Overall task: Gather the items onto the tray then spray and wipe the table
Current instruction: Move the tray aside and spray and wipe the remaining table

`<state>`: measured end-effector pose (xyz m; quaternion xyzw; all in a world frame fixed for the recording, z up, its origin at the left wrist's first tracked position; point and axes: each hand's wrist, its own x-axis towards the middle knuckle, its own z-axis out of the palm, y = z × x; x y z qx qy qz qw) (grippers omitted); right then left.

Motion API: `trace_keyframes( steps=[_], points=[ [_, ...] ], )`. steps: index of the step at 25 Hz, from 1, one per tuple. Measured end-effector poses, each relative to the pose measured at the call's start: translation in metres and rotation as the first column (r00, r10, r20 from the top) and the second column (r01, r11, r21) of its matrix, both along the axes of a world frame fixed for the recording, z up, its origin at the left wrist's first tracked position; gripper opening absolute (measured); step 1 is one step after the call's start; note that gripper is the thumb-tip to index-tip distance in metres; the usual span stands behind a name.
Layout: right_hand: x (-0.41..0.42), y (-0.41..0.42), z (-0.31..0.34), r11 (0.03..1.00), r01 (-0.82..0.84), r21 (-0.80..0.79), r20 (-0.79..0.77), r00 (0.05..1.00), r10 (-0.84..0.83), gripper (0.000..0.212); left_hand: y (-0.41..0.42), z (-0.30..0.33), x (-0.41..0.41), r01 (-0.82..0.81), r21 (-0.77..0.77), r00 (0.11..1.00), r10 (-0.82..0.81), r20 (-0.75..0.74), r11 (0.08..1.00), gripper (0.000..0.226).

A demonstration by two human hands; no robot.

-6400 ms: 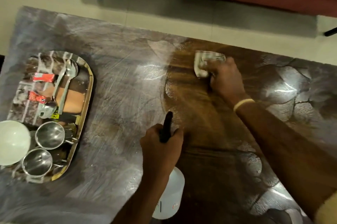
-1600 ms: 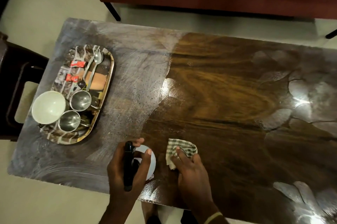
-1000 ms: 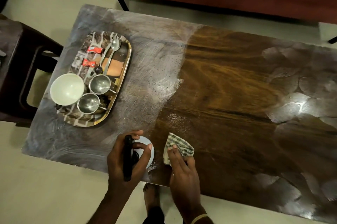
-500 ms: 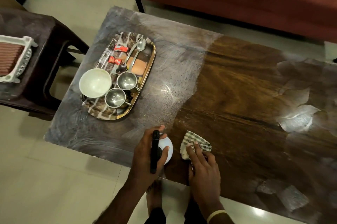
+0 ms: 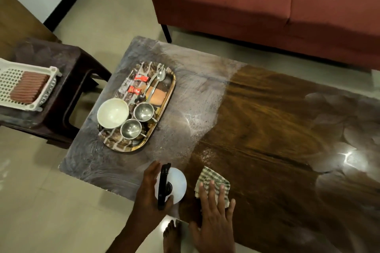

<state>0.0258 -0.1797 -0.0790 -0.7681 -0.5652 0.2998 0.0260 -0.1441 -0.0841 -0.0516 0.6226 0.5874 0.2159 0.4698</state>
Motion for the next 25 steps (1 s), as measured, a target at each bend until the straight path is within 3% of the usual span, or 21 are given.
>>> trace_keyframes(
  steps=[3,5,8,11,13,19,25],
  points=[
    [0.027,0.03,0.03,0.995,0.028,0.099,-0.128,0.992,-0.015,0.089,-0.002,0.003,-0.014,-0.121,-0.009,0.987,0.119,-0.107,0.993,0.074],
    [0.044,0.058,0.041,0.982,0.088,0.17,-0.209,0.977,-0.052,0.074,0.003,0.008,-0.015,-0.315,-0.098,0.946,0.304,-0.109,0.944,0.06],
    [0.052,0.12,0.054,0.965,0.151,0.213,-0.32,0.944,-0.077,0.056,0.029,0.017,-0.021,-0.573,-0.252,0.813,0.58,-0.053,0.78,0.041],
    [0.046,0.198,0.052,0.964,0.11,0.243,-0.329,0.944,-0.025,0.046,0.072,0.006,-0.039,-0.716,-0.291,0.685,0.72,-0.114,0.635,0.023],
    [0.042,0.255,0.046,0.965,0.116,0.235,-0.334,0.942,-0.032,0.039,0.097,-0.003,-0.051,-0.77,-0.304,0.622,0.766,-0.165,0.56,0.013],
    [0.014,0.401,0.021,0.957,0.137,0.256,-0.318,0.947,-0.051,0.024,0.145,-0.027,-0.079,-0.863,-0.297,0.483,0.842,-0.242,0.409,0.013],
    [0.003,0.483,-0.009,0.988,0.078,0.13,-0.196,0.979,-0.052,0.04,0.159,-0.052,-0.095,-0.856,-0.373,0.443,0.88,-0.171,0.358,0.021]
  ],
)
